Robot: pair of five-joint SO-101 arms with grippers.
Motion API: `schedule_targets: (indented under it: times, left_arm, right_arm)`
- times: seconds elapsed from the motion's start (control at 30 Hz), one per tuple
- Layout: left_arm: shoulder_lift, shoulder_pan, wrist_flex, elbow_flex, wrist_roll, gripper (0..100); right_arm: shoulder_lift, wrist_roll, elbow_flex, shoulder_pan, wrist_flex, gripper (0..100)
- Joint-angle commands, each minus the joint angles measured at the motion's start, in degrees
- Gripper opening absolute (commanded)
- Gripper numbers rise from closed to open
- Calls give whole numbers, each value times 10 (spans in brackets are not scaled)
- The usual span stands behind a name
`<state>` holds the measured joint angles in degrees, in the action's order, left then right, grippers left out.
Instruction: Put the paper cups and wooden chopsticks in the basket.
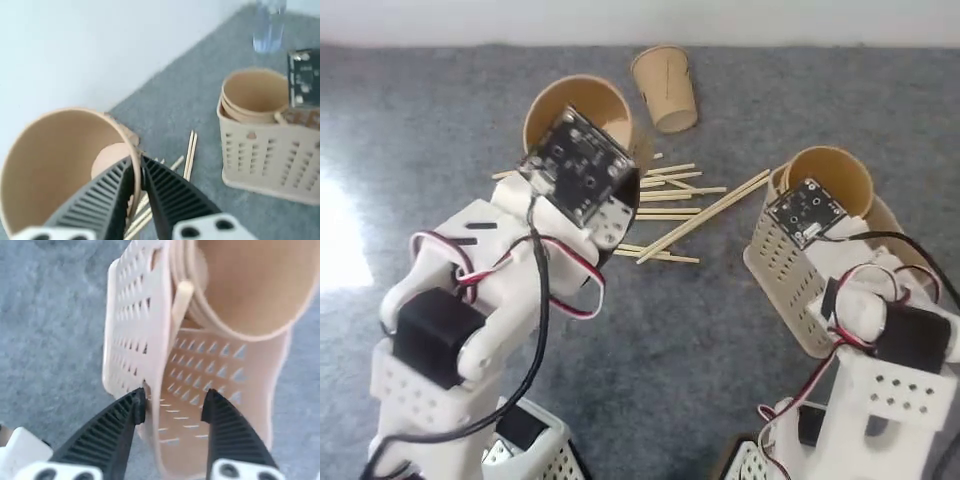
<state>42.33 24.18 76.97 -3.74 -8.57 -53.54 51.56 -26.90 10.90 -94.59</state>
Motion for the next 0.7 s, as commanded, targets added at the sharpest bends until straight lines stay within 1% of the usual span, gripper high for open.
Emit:
schedule_targets:
  times: [0.0, 0.1, 0.17, 0.3, 0.5, 0.57, 0.67]
  left_arm:
    - [6, 16, -67, 3, 25, 13]
    - [5, 47, -82, 4, 24, 13]
    - [5, 75, -108, 4, 24, 13]
    - [-1, 109, -178, -10, 24, 13]
    - [-62, 117, -257, -51, 14, 13]
    - [-81, 132, -271, -51, 8, 13]
    - [-105, 163, -292, -50, 8, 13]
  right_arm:
    - [3, -7, 53, 0, 10, 204]
    - [3, -7, 74, 0, 9, 204]
    - [3, -8, 97, 5, 9, 203]
    - [-2, -43, 164, 64, 21, 203]
    - [-44, -57, 211, 123, 27, 203]
    - [-60, -62, 210, 158, 44, 202]
    - [-66, -97, 198, 254, 92, 201]
